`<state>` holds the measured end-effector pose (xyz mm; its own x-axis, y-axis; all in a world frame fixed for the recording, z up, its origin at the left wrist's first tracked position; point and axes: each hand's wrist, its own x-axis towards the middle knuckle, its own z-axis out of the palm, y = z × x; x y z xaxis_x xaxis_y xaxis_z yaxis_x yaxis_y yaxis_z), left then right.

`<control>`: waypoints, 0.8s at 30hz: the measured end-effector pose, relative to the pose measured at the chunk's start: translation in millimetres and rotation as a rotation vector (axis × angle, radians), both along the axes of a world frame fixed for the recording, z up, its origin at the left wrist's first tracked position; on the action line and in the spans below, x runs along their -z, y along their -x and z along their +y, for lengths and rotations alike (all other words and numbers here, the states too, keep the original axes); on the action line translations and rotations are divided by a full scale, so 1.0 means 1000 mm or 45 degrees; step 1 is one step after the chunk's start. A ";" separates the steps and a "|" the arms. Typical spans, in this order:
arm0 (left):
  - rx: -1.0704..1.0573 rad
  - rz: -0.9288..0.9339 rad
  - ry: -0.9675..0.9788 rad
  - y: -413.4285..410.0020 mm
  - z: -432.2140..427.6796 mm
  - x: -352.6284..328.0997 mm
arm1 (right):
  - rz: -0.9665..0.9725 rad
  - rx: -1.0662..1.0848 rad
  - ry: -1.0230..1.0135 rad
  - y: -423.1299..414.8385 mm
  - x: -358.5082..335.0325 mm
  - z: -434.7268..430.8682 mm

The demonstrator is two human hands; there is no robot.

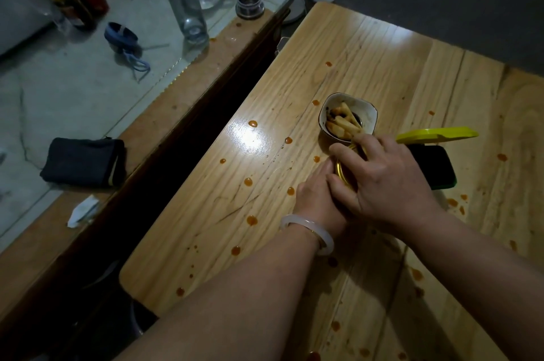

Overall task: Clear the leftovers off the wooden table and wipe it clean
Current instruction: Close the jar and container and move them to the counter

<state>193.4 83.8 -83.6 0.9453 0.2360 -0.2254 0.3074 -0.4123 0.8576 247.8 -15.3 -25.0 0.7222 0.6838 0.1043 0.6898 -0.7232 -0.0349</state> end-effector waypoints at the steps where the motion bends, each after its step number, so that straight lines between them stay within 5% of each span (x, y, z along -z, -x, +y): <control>1: -0.003 -0.007 0.007 0.000 0.000 0.001 | 0.006 0.019 -0.015 0.001 0.001 0.000; 17: -0.041 0.036 0.117 -0.001 -0.002 0.003 | 0.131 0.709 -0.133 0.026 0.011 0.031; 24: -0.045 0.062 0.099 -0.001 -0.001 0.003 | 0.184 0.741 -0.093 0.027 0.008 0.034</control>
